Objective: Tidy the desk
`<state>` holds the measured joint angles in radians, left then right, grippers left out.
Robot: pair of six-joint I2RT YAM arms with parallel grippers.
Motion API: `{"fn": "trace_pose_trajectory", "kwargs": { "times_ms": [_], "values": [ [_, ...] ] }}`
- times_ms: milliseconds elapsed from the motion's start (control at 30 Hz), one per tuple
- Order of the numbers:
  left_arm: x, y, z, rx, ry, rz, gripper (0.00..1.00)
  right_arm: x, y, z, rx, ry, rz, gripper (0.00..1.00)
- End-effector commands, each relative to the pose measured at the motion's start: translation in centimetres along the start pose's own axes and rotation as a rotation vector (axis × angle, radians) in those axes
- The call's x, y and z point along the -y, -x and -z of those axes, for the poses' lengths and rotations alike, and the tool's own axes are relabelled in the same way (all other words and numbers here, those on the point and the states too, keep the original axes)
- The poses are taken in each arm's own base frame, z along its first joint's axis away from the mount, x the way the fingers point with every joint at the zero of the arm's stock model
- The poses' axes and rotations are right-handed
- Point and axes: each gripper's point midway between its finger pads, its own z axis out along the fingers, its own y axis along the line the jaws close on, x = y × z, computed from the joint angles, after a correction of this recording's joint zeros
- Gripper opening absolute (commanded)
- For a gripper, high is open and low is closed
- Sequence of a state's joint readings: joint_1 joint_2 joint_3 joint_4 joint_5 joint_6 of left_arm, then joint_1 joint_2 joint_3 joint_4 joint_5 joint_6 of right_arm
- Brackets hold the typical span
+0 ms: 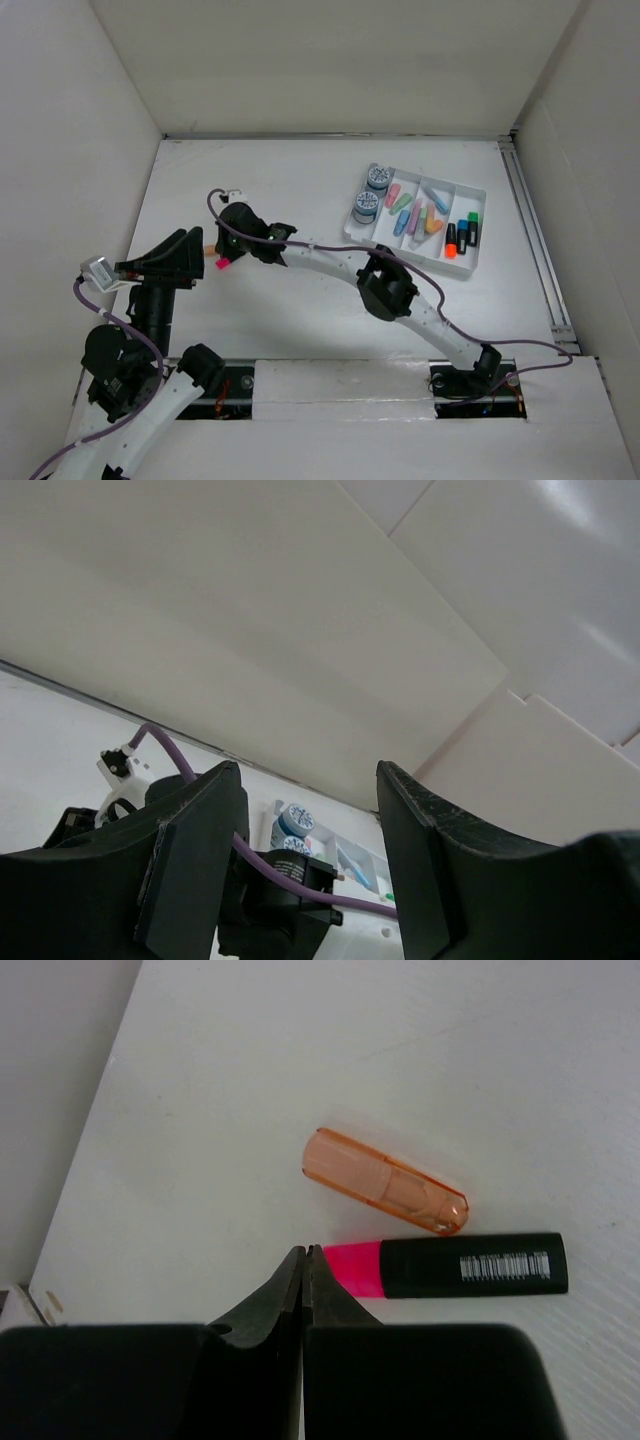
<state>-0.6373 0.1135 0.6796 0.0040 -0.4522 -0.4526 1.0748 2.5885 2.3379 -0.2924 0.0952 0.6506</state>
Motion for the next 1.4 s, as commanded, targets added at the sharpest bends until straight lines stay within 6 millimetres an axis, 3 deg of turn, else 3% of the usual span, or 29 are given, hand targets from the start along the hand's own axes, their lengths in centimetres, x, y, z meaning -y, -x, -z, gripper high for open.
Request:
{"fn": "trace_pose_trajectory", "kwargs": {
  "times_ms": [0, 467, 667, 733, 800, 833, 933, 1000, 1133, 1233, 1267, 1367],
  "values": [
    [0.7, 1.6, 0.1, 0.05, -0.024, 0.02, 0.52, -1.6, 1.6, -0.3, 0.043, 0.035, -0.006, 0.0],
    [0.7, 1.6, 0.2, 0.052, -0.027, 0.019, 0.52, 0.6, -0.9, -2.0, 0.007, -0.026, -0.044, 0.0],
    [0.6, 1.7, 0.4, 0.057, -0.026, 0.02, 0.52, 0.7, -1.5, -1.3, -0.005, -0.01, -0.051, 0.0],
    [0.6, 1.7, 0.4, 0.057, -0.026, 0.02, 0.52, 1.4, -1.9, 0.0, -0.012, -0.028, -0.049, 0.0],
    [0.6, 1.8, 0.4, 0.058, -0.027, 0.021, 0.52, 1.3, -0.5, 1.5, 0.034, -0.037, -0.052, 0.0],
    [0.6, 1.8, 0.5, 0.059, -0.028, 0.022, 0.52, 3.0, -2.1, 1.7, 0.01, -0.082, -0.043, 0.0],
    [0.6, 1.8, 0.5, 0.06, -0.028, 0.022, 0.52, 4.7, -2.4, 3.5, 0.025, -0.135, -0.027, 0.0],
    [0.6, 1.7, 0.4, 0.056, -0.028, 0.022, 0.52, 4.8, -2.3, 4.1, 0.029, -0.129, -0.011, 0.0],
    [0.6, 1.7, 0.3, 0.054, -0.025, 0.019, 0.52, 2.9, -1.5, 5.9, 0.027, -0.077, 0.005, 0.0],
    [0.5, 1.6, 0.3, 0.052, -0.024, 0.017, 0.52, 1.3, 0.5, 7.9, 0.063, -0.034, 0.018, 0.03],
    [0.6, 1.7, 0.3, 0.054, -0.026, 0.019, 0.52, 1.0, 1.6, 9.0, 0.091, -0.031, 0.024, 0.05],
    [0.5, 1.6, 0.4, 0.054, -0.026, 0.019, 0.52, 1.9, 2.6, 9.6, 0.114, -0.054, 0.062, 0.32]
  ]
}}
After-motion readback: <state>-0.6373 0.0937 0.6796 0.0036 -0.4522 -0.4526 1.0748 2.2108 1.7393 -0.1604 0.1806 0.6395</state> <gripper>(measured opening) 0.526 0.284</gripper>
